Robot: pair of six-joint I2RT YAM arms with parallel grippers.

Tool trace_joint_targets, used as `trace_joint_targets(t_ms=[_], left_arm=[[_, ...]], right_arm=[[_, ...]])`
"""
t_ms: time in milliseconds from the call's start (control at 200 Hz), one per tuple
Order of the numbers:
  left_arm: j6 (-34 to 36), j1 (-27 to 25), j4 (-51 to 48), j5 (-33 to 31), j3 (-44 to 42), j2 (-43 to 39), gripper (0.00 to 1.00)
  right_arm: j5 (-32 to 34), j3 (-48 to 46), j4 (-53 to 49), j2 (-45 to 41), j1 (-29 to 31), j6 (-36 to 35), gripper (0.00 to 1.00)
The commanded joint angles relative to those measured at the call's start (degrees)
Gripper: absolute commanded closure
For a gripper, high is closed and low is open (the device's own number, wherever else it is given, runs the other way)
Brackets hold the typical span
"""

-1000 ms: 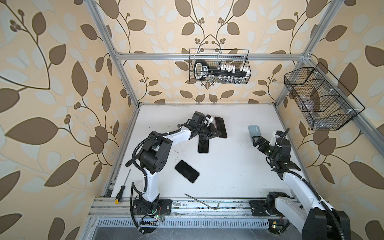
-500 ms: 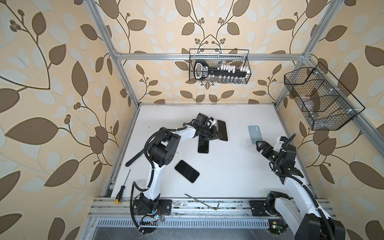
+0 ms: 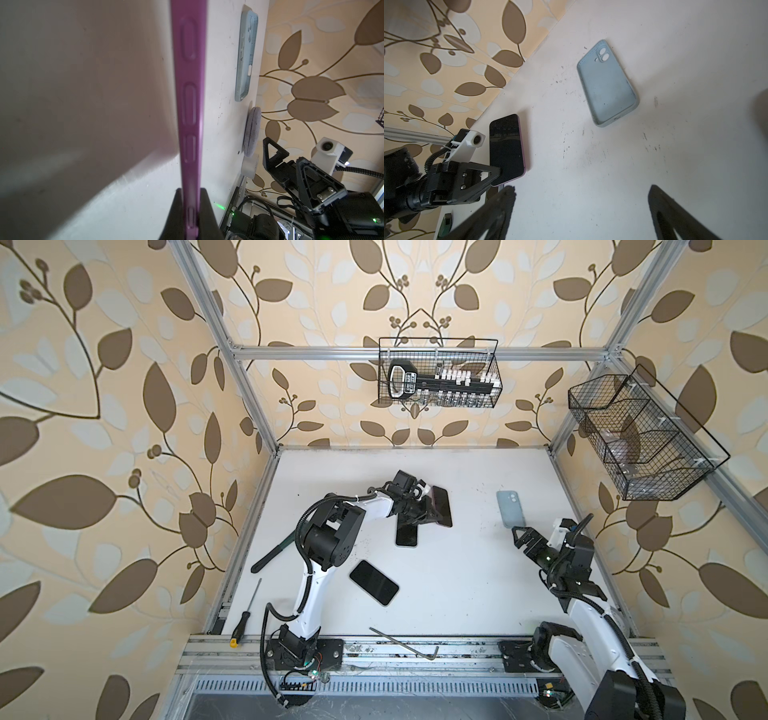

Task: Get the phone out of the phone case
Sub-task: 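Raise the right gripper from the case while the left lowers the pink phone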

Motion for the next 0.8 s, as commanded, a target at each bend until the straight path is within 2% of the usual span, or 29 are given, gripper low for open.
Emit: trace_joint_targets(t_ms=[0,245,565,794], left_arm=[[1.8,0.0,2.6,0.2,0.0,-0.4,0.96],[1.7,0.4,3.0,-0.1,-1.2,-0.1,0.81],[2.8,0.8,1.3,-1.4,-1.7,-0.9,0.75],[4.8,0.8,-2.6,-4.8,-1.8,-3.5,0.69]], right_arm=[[-1.0,-1.6,0.6,-0.7,-0.5,0.1,0.00],[-1.4,-1.8,0.7,-0.6,-0.7,0.3,0.00],[-1.8,-2.0,0.5,-1.0,-0.8,0.6,0.00],[-2.2,-1.2,-1.1,-1.7,-0.9,0.6,0.00]])
